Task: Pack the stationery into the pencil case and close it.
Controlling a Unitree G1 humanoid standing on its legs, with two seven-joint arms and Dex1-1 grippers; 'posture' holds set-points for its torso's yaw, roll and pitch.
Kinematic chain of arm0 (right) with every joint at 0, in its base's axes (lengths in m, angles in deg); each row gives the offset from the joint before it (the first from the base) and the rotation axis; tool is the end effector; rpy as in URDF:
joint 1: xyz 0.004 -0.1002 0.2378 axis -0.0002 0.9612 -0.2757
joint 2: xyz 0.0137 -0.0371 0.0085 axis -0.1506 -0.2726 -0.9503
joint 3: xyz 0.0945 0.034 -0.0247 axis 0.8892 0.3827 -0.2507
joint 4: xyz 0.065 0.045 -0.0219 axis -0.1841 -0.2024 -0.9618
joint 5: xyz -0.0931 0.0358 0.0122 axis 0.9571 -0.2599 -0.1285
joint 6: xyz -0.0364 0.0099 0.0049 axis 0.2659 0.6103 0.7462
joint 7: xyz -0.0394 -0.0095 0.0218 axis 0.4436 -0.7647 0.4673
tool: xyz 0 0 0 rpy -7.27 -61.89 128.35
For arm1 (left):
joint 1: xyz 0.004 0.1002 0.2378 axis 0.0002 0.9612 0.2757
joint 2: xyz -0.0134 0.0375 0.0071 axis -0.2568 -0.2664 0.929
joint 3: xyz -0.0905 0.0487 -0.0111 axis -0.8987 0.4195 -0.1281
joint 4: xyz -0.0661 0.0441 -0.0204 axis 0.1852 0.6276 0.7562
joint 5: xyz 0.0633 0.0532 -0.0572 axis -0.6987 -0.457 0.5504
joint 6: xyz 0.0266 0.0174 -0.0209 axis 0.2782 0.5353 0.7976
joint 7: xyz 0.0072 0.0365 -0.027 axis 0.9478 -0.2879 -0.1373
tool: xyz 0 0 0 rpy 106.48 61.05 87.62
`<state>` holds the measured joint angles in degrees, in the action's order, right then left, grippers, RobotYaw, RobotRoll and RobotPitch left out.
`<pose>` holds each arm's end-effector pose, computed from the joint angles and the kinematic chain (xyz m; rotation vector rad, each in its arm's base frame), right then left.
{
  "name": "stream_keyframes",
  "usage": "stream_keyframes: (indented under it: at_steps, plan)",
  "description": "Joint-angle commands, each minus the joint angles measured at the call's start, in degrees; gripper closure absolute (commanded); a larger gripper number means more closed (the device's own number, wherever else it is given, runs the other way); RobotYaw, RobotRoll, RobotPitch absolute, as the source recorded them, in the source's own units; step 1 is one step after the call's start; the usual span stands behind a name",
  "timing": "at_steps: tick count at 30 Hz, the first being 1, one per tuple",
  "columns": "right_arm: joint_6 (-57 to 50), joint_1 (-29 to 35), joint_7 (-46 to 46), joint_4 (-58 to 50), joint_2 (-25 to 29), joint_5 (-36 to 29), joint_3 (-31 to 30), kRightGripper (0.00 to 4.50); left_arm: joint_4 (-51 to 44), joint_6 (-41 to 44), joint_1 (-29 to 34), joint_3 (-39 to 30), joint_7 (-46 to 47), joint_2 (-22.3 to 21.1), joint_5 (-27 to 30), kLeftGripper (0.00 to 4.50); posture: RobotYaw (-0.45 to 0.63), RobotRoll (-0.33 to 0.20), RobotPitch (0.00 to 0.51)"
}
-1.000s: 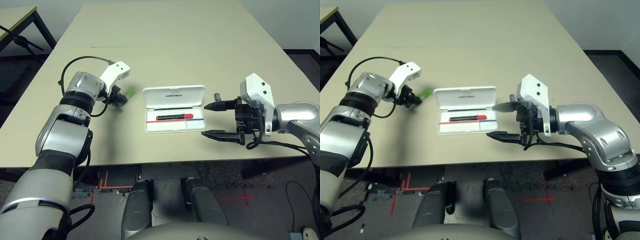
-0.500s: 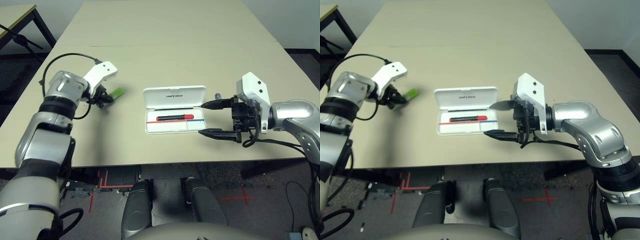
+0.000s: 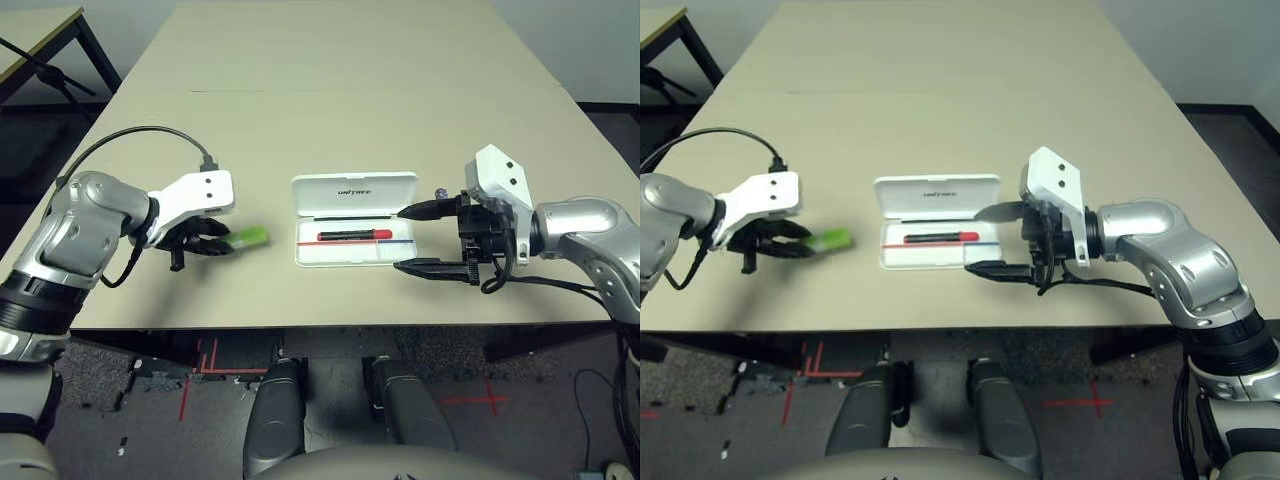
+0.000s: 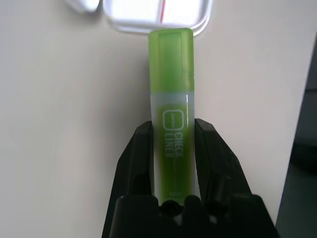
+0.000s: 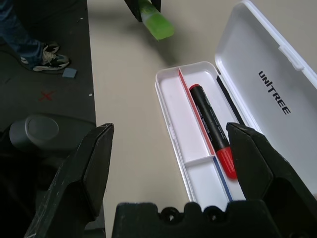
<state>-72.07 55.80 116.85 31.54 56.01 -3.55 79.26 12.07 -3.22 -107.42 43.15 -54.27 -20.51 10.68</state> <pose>0.2444 -0.2075 0.2008 -0.3629 0.2223 1.3348 0.2617 0.2450 0.2247 0.8406 0.6411 -1.1592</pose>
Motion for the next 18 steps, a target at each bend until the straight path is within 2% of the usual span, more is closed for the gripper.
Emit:
stream_keyframes:
  at_steps: [1, 6, 10, 18]
  plan:
    - [1.32, 0.53, 1.18, 0.72, 0.51, 1.14, -1.04, 0.0, -4.16, 1.82, -0.98, 0.98, -0.66, -0.01, 1.52, 3.44, 0.01, 0.0, 0.158]
    - [2.38, 1.42, 2.26, 1.35, 0.76, 2.01, -1.11, 0.0, -4.19, 2.26, -5.53, 5.49, 0.42, 4.31, -0.12, 3.44, 0.01, 0.0, 0.157]
    - [2.87, 1.52, 2.7, 1.68, 0.71, 2.76, -1.5, 0.0, -1.15, 2.47, -10.0, 10.23, 2.05, 9.67, -2.47, 3.44, 0.01, 0.0, 0.157]
    - [3.29, 2.75, 3.08, 1.46, 1.26, 3.5, -1.03, 0.0, 4.17, 1.25, -14.63, 16.63, 2.35, 17.43, -4.49, 3.44, -0.01, 0.0, 0.159]
